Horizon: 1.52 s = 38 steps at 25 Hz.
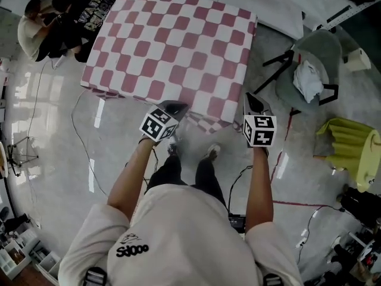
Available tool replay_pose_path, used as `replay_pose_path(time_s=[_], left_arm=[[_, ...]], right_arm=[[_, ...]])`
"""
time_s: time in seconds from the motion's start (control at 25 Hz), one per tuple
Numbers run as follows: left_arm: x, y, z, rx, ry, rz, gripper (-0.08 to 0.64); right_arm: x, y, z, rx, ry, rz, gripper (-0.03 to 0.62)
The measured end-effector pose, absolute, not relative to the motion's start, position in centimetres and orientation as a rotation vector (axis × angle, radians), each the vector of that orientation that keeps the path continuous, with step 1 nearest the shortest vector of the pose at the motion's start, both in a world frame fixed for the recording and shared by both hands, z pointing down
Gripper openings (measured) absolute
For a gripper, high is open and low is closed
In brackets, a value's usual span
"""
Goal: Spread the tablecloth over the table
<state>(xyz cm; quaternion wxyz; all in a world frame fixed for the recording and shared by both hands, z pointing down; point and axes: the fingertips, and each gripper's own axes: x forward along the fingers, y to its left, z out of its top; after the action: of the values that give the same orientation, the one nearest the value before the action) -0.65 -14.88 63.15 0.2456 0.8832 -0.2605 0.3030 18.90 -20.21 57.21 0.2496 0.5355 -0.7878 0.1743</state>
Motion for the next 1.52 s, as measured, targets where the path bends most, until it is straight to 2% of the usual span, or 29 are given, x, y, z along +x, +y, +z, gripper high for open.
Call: replay_pose_path(time_s=[0.36,0.8,1.2,1.52], left_arm=[[-5.3,-22.4,51.1,2.562,-1.018,0.649,0.028],[-6.9,-26.6,37.7,2.798,-1.266,0.497,0.028],[-6.6,-25.9,29.7,2.904,-1.281,0.231,0.029],[-6.0,-25.2,27.9,2.979,-1.34,0.3,0.029]], right_arm=[[14.2,-22.7,45.7,1.418,-2.303,0.272,0.021],[8.7,-24.8,32.6,1.348,-2.427,-0.095,0.021],[7.3,-23.9,26.8,1.346,-2.521,-0.22,0.021],[6.8,-23.9,25.2,1.344,-2.54,-0.265,0.021]])
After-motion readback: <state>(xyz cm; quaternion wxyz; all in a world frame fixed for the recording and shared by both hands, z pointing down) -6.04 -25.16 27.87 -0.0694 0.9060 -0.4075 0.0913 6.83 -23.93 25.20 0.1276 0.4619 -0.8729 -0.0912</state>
